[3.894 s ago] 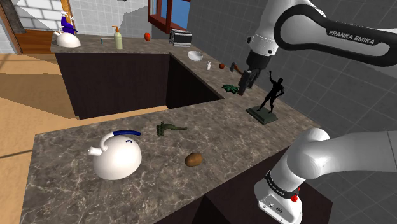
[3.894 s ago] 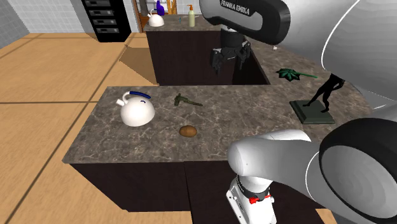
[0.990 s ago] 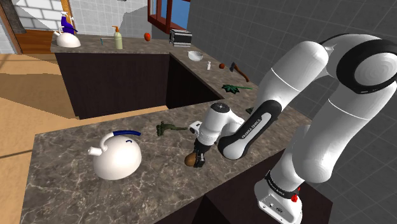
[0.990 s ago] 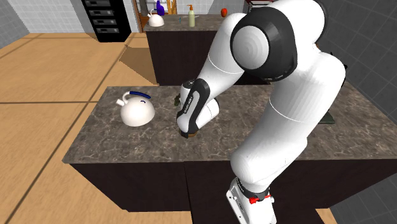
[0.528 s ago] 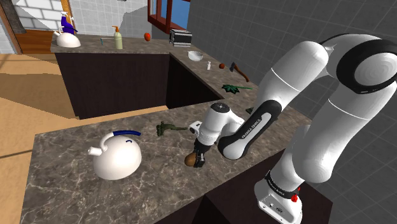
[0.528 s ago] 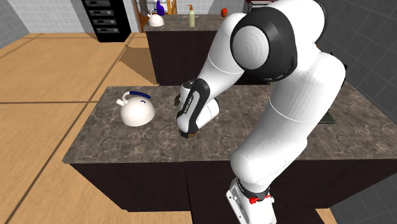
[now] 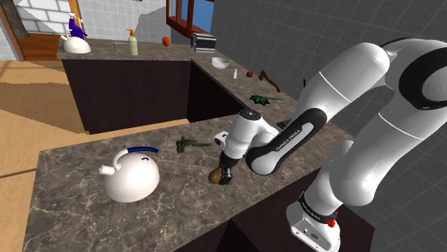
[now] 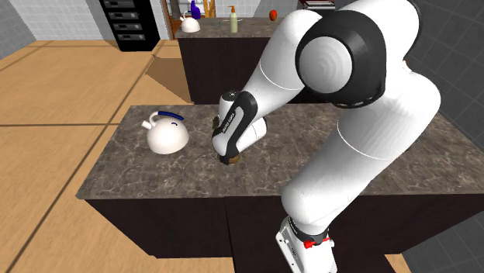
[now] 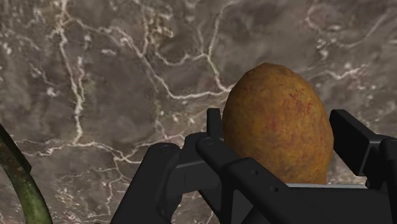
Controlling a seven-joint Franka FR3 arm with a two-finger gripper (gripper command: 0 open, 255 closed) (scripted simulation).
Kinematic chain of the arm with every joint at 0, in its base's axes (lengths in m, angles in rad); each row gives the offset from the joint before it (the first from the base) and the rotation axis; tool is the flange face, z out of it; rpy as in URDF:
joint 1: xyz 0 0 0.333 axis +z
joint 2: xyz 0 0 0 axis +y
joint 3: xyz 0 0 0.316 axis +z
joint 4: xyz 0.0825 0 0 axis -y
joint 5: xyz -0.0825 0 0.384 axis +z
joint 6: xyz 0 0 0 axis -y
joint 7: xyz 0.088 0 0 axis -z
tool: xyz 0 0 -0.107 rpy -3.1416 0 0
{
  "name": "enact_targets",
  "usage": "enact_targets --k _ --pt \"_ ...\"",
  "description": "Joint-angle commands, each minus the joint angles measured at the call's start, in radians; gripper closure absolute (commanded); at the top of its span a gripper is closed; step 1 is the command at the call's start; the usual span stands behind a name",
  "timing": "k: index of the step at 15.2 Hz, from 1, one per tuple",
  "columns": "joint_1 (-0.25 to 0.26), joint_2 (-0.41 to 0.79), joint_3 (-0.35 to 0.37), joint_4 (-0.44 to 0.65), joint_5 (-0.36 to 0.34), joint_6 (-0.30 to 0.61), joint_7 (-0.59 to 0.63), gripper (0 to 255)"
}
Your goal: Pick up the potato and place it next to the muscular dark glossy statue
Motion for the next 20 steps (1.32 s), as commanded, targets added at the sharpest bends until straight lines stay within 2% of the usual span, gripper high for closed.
enact_targets --k 1,9,20 --pt "0.007 -0.04 -0.005 0.0 0.021 -0.04 -0.018 255" --pt "0.027 -0.18 -0.02 0.016 0.056 -0.195 -0.044 255" --pt "0.037 -0.333 -0.037 0.067 0.067 -0.399 -0.055 255"
